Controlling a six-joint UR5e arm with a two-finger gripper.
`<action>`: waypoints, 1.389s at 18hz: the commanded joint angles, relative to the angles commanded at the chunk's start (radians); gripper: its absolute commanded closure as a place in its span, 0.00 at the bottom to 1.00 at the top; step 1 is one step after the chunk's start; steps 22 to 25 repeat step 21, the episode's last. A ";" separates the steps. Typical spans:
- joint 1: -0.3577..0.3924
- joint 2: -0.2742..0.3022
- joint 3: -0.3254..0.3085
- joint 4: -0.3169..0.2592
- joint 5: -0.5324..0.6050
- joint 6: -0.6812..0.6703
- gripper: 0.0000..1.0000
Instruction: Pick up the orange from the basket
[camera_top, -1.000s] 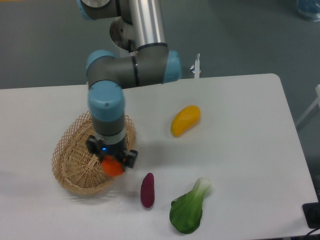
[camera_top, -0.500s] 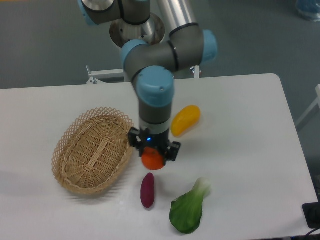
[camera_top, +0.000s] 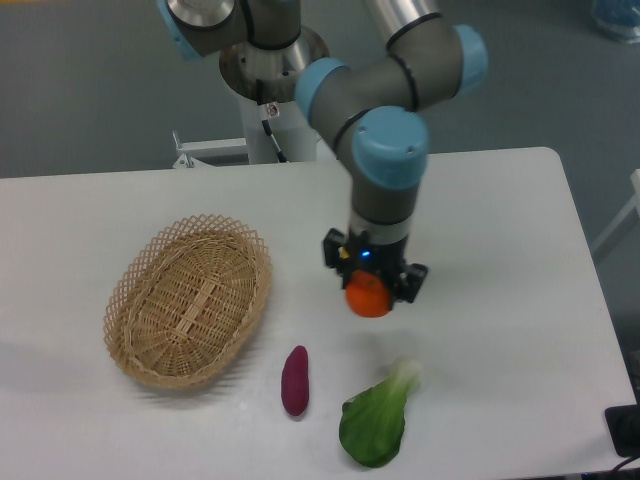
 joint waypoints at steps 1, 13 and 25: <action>0.008 -0.006 0.008 0.000 0.002 0.023 0.68; 0.038 -0.066 0.081 -0.002 0.057 0.163 0.67; 0.040 -0.069 0.072 0.000 0.086 0.163 0.67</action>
